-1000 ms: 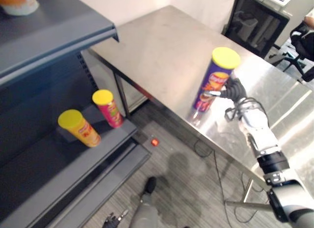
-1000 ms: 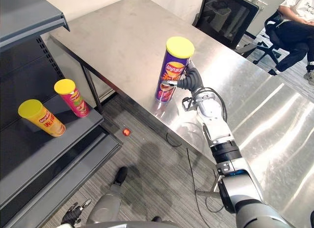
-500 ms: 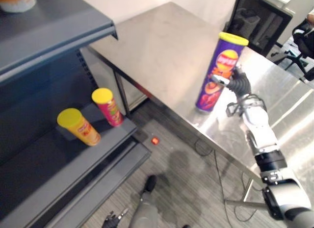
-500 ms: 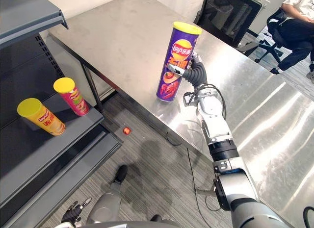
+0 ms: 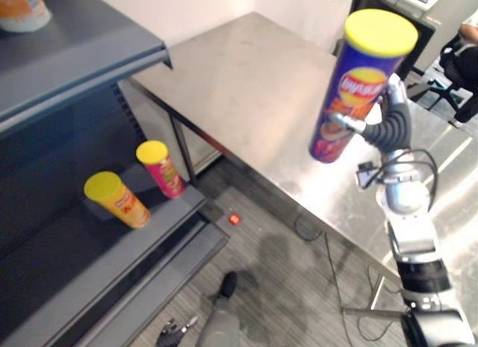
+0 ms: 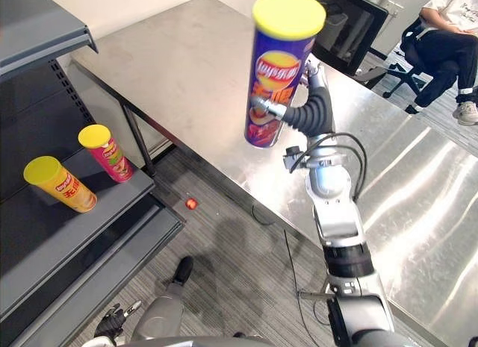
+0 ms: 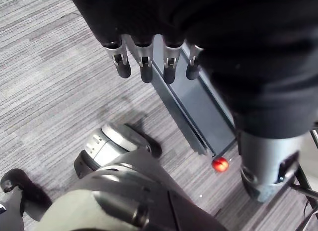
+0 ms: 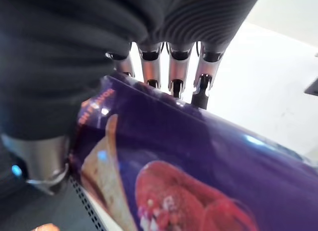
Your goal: Put the gum and the chips on the shelf.
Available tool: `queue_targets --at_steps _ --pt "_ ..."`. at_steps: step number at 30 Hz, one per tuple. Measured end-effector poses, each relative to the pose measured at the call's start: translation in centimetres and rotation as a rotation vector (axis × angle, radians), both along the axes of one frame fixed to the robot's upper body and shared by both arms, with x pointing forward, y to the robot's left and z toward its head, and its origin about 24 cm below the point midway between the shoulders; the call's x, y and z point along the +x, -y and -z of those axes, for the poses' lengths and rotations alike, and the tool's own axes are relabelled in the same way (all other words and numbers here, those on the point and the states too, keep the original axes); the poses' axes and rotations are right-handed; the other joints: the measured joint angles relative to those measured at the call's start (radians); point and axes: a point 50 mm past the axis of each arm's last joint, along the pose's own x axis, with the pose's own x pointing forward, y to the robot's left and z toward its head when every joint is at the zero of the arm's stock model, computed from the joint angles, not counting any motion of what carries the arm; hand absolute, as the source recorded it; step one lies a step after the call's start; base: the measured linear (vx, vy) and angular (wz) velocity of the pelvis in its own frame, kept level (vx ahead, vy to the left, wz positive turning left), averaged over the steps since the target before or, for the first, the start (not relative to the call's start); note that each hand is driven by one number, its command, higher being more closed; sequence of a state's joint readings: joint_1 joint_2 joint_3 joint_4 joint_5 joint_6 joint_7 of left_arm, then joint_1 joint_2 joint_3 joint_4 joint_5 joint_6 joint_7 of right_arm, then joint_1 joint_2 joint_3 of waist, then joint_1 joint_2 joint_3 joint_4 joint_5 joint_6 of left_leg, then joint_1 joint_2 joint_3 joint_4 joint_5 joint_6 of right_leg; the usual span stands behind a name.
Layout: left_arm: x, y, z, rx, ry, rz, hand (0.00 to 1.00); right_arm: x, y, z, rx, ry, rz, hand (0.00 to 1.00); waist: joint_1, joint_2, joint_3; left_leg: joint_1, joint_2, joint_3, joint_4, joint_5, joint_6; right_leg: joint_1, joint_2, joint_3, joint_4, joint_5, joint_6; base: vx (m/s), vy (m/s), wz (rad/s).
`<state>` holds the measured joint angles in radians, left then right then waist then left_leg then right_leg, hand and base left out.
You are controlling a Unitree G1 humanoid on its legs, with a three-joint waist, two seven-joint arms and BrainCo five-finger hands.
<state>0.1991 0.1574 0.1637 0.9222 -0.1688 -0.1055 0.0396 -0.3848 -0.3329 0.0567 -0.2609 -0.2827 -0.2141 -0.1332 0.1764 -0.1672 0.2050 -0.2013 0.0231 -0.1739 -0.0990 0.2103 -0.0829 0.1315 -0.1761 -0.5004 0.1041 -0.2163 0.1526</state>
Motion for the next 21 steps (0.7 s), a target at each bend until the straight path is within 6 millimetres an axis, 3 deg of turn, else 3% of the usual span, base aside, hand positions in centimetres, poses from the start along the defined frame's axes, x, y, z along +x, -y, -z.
queue_targets --at_steps 4,8,9,14,21 --pt "-0.3 0.0 0.1 0.011 -0.02 0.013 0.0 -1.2 -2.4 4.1 -0.12 -0.109 -0.035 1.0 -0.012 0.007 -0.006 0.011 0.004 0.014 0.0 -0.002 -0.003 0.001 0.002 0.016 0.001 -0.001 0.0 -0.01 0.001 -0.13" --pt "-0.7 0.3 0.4 0.02 -0.047 0.019 0.0 -3.0 -4.2 8.5 -0.101 -0.283 -0.09 1.0 -0.018 0.023 -0.037 0.013 0.007 0.023 0.002 -0.001 -0.002 -0.001 0.002 0.023 -0.001 0.0 0.0 0.02 -0.007 -0.06" --pt "-0.9 0.4 0.5 0.023 -0.056 0.022 0.0 -3.5 -4.9 9.2 -0.085 -0.316 -0.12 1.0 -0.031 0.03 -0.048 0.013 0.008 0.023 0.002 -0.001 -0.002 -0.001 0.002 0.023 -0.001 0.0 0.0 0.0 0.0 0.0" --pt "-1.6 0.7 0.8 0.027 -0.088 0.032 0.0 -5.2 -7.6 10.8 -0.052 -0.393 -0.234 1.0 -0.039 0.05 -0.08 0.033 0.019 0.04 0.002 -0.006 -0.009 0.005 0.005 0.046 0.0 0.0 0.0 0.0 -0.011 -0.14" --pt "-2.1 1.0 1.0 0.041 -0.115 0.041 0.0 -7.0 -10.9 11.5 -0.001 -0.48 -0.473 1.0 -0.041 0.068 -0.114 0.046 0.034 0.051 0.0 -0.013 -0.019 0.011 0.015 0.059 0.001 -0.002 -0.003 -0.01 -0.008 -0.06"
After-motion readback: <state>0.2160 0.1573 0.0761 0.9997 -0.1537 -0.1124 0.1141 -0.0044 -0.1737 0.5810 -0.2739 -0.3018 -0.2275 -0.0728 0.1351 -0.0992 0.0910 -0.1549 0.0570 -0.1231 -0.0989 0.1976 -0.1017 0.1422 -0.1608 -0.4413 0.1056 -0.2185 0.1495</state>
